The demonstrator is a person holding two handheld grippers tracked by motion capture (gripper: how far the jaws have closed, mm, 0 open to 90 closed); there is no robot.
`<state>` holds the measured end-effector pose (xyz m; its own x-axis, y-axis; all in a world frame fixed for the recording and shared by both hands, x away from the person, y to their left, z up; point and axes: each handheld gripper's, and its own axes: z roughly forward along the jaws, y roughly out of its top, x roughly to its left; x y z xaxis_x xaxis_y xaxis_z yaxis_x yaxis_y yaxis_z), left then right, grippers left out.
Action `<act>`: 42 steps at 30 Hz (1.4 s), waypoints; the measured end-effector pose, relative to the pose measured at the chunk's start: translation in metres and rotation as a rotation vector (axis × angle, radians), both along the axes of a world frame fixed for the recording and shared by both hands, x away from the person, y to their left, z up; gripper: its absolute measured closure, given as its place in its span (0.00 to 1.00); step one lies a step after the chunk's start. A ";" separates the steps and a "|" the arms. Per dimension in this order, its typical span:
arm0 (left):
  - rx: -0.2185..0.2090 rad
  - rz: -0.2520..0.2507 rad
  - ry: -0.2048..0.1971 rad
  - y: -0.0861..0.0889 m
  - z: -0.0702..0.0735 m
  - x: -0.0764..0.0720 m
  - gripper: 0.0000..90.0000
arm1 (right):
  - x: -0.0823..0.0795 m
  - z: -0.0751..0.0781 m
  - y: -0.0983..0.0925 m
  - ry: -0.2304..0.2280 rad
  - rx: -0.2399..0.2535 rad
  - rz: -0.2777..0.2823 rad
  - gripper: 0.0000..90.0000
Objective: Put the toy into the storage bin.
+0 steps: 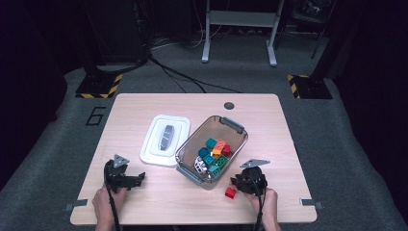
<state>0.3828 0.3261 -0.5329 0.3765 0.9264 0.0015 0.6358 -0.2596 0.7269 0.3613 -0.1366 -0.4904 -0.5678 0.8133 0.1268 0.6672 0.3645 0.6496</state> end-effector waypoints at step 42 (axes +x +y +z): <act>0.000 0.000 0.000 0.000 0.000 0.000 0.00 | 0.027 0.082 -0.048 -0.149 0.051 -0.154 0.80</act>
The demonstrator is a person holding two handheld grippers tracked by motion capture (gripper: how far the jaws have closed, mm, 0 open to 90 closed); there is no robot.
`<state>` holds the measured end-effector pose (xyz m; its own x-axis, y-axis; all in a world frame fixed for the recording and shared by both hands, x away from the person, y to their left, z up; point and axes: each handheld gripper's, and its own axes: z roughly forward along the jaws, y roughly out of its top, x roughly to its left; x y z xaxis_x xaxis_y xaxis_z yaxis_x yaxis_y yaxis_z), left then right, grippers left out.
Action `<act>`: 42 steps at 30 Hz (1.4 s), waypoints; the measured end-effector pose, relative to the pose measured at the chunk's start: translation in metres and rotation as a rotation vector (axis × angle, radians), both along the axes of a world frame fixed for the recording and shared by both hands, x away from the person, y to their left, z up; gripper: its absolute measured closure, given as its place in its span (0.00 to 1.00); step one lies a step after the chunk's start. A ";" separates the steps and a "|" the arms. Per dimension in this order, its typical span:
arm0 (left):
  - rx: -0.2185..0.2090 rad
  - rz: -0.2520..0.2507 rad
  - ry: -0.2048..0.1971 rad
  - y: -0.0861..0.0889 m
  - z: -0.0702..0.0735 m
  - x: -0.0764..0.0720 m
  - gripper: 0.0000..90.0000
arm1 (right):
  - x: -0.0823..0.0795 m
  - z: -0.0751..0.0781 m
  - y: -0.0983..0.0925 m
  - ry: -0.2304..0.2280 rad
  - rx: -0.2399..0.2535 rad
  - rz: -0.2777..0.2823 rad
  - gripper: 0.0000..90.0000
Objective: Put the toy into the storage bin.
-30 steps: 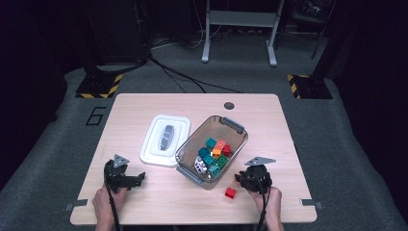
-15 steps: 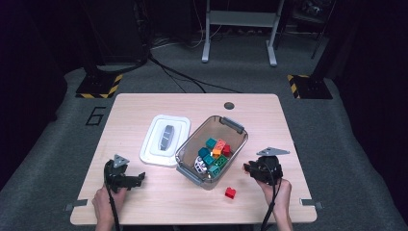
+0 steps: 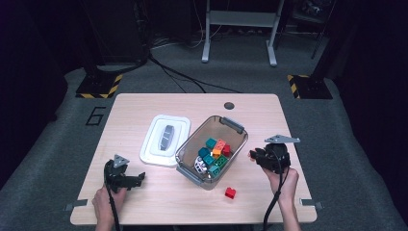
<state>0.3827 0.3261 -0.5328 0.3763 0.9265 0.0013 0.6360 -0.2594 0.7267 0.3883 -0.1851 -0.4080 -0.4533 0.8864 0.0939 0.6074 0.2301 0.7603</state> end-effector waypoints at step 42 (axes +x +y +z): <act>0.000 0.000 0.002 0.000 0.000 0.000 0.00 | 0.058 0.042 0.034 -0.042 0.018 0.025 0.80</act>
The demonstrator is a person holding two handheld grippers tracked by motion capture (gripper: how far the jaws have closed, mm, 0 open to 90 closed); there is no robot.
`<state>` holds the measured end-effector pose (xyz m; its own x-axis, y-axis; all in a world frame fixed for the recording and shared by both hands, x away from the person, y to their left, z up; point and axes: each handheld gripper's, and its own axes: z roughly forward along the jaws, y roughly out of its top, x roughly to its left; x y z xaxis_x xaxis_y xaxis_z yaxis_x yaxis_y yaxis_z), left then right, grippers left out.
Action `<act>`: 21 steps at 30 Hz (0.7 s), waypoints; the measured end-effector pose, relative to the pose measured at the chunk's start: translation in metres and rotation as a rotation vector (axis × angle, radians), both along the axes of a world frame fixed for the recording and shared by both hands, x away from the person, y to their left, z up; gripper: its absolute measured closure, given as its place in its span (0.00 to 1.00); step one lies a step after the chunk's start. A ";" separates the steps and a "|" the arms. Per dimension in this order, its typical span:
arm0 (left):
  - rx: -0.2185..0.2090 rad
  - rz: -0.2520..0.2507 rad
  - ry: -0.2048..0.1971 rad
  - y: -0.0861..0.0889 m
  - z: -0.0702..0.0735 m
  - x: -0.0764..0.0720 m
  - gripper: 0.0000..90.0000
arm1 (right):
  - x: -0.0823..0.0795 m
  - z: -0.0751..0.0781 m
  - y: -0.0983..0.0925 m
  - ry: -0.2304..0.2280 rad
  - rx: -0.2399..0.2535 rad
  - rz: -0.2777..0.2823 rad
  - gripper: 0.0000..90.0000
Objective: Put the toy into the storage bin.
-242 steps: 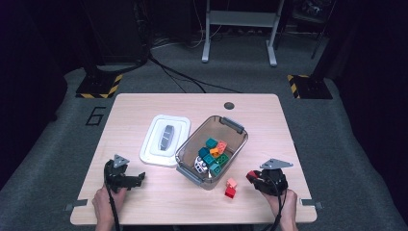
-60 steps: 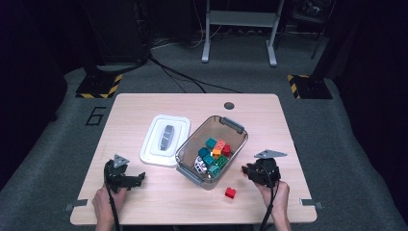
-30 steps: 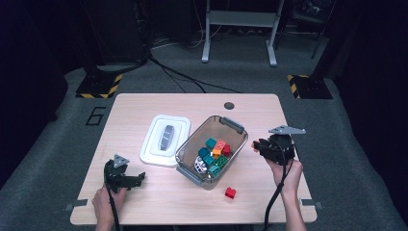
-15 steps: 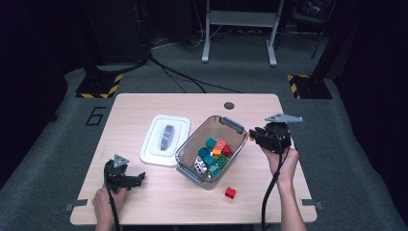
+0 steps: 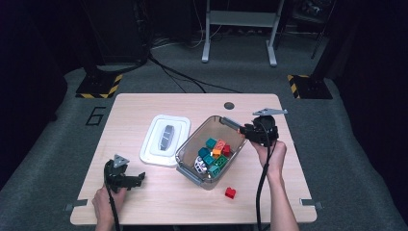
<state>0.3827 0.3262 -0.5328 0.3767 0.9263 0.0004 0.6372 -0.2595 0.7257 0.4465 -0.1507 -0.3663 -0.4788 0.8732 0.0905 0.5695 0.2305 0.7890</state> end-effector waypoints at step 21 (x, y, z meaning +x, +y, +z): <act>0.000 0.000 0.000 0.000 0.000 0.000 0.00 | 0.004 -0.013 0.011 0.022 -0.105 -0.039 0.63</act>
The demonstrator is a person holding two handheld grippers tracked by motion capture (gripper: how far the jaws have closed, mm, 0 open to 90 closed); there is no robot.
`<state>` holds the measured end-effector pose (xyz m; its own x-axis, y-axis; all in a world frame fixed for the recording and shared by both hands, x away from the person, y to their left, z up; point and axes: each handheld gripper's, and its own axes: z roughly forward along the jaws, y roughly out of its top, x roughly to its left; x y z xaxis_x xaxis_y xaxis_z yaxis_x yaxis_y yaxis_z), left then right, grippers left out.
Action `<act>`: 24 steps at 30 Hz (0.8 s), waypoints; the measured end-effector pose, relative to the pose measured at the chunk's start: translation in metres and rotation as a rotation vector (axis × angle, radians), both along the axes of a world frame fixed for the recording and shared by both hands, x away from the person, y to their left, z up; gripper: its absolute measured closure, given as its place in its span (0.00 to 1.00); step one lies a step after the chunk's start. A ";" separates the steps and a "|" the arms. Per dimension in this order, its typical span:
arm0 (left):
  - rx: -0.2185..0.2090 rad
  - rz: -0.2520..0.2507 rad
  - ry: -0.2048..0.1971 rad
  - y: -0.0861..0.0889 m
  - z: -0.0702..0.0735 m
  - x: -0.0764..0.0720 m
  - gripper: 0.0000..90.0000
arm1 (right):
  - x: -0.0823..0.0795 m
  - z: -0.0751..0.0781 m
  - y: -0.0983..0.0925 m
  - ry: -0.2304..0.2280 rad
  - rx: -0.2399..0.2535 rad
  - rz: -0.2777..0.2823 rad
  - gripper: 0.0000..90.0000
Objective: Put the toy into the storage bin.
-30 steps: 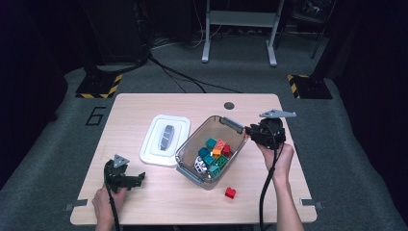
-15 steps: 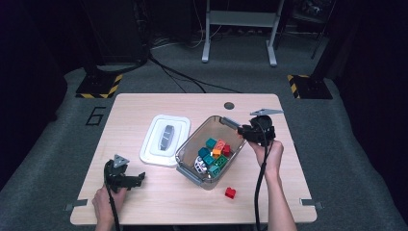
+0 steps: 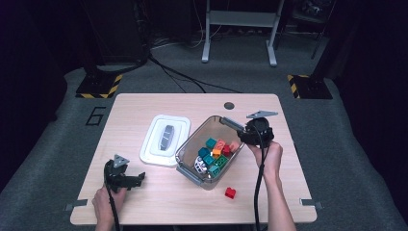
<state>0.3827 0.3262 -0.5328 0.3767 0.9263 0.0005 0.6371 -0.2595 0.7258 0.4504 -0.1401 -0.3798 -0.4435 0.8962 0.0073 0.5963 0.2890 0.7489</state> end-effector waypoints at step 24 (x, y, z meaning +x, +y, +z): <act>0.000 0.000 -0.002 0.000 0.000 0.000 0.00 | -0.079 -0.033 -0.020 0.051 0.056 0.113 0.11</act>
